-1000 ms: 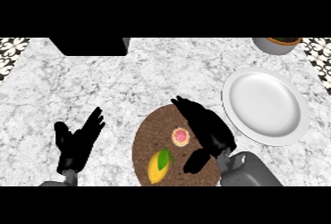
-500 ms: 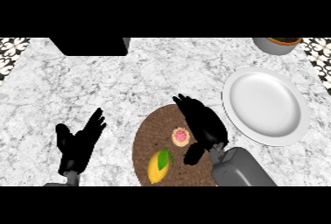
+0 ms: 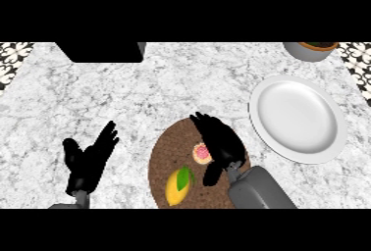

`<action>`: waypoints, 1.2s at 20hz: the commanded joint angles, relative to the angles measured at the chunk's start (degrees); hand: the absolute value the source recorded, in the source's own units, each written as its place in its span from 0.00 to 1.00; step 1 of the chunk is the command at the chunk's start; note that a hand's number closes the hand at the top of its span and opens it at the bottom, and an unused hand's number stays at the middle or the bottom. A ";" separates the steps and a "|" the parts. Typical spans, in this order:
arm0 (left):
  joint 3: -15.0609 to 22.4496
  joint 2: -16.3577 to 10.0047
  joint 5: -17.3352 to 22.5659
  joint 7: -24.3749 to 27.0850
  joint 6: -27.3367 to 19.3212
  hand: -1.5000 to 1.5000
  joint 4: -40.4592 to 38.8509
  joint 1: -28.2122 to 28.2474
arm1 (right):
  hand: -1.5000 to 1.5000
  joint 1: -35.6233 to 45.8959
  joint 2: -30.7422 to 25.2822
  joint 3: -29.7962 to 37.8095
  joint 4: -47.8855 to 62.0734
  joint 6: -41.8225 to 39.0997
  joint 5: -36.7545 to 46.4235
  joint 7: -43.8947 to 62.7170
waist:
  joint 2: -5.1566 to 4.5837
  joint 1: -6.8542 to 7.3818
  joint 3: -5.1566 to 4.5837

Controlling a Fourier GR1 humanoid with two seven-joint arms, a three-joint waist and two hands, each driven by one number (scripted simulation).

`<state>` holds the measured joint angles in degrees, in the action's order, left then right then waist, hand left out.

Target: Pick the cupcake from the placemat and place it in the plate

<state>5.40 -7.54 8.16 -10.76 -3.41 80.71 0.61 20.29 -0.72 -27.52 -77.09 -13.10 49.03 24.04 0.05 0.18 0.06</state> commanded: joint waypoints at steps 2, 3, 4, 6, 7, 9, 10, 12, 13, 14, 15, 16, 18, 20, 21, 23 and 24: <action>1.56 1.83 -1.72 -3.22 -2.44 0.50 3.13 0.47 | 1.00 2.06 0.37 -2.06 7.37 -1.90 2.65 -3.97 | -0.07 0.26 -0.04; 3.52 2.22 -1.65 -4.88 -1.82 0.50 6.61 3.60 | 1.00 3.85 -0.49 -1.16 6.86 -3.21 2.72 -4.71 | -0.02 0.36 -0.04; 0.08 0.51 -0.90 -2.60 -0.37 0.50 2.88 1.49 | 1.00 2.94 0.68 -2.34 9.96 3.11 4.88 -6.65 | -0.08 0.19 -0.05; 1.27 2.04 -2.78 -3.93 -2.31 0.50 3.94 1.12 | 1.00 2.07 0.46 -1.43 8.46 2.25 7.06 -7.79 | -0.04 0.03 -0.05; -3.56 -0.46 0.81 2.15 2.80 0.50 -3.49 -0.80 | 1.00 1.88 0.47 -1.28 9.20 2.70 7.63 -7.95 | -0.09 -0.05 -0.07; -1.31 -0.45 -0.79 -2.42 1.54 0.50 4.62 3.74 | 1.00 2.03 0.69 -2.87 4.69 1.16 6.60 -4.08 | 0.00 0.05 -0.06; -2.26 0.69 -0.71 -4.46 0.08 0.50 0.97 -2.00 | 1.00 2.04 -0.10 -1.74 11.56 5.34 8.74 -10.59 | -0.07 -0.03 -0.05; -1.55 1.57 -2.23 -2.71 -0.11 0.50 -0.47 -2.15 | 1.00 -3.53 0.70 -5.14 -0.07 2.79 9.30 -3.17 | 0.01 -0.33 -0.07; -0.67 1.26 -1.84 -4.91 -0.72 0.50 4.18 0.81 | 1.00 -11.02 -0.63 -8.57 -5.69 5.53 11.06 -2.53 | 0.21 -0.72 -0.06; -2.04 0.15 -0.32 -2.96 1.27 0.50 3.26 1.77 | 1.00 -12.67 0.70 -14.33 -3.55 8.70 11.18 2.79 | 0.16 -0.36 -0.07; 0.54 2.16 -2.21 -0.81 0.39 0.50 2.98 3.37 | 1.00 -17.44 0.70 -16.21 -7.61 9.40 13.61 3.89 | 0.33 -0.92 -0.08; -1.12 -0.19 -1.43 -3.77 0.86 0.50 4.26 2.18 | 1.00 -19.72 0.70 -20.66 -11.09 9.91 12.98 9.28 | 0.45 -0.92 -0.07; 0.59 2.27 -3.01 -4.52 -1.74 0.50 4.60 2.35 | 1.00 -26.91 -0.94 -24.72 -16.08 12.80 20.12 9.56 | 0.52 -1.52 -0.07; -2.26 0.23 -0.75 -2.89 0.87 0.50 2.59 1.19 | 1.00 -30.49 -3.14 -26.44 -22.00 18.62 21.90 8.92 | 0.41 -1.54 -0.08; -3.08 0.56 -0.91 -2.60 0.00 0.50 0.44 -0.24 | 1.00 -28.23 -0.39 -27.31 -22.15 22.31 23.27 7.98 | 0.37 -1.73 -0.08; -1.91 -0.49 -0.91 -2.07 1.92 0.50 2.91 2.73 | 1.00 -28.40 -3.24 -25.97 -26.73 27.90 24.64 5.88 | 0.54 -1.28 -0.02; -1.93 0.87 -1.26 -2.59 0.28 0.50 1.98 1.19 | 1.00 -29.51 -1.65 -29.06 -26.55 31.67 28.62 7.24 | 0.58 -1.70 -0.02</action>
<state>3.54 -6.96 6.95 -13.09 -2.84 82.75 2.13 -5.64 -2.31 -52.08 -97.78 9.10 71.56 30.56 0.54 -1.22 -0.01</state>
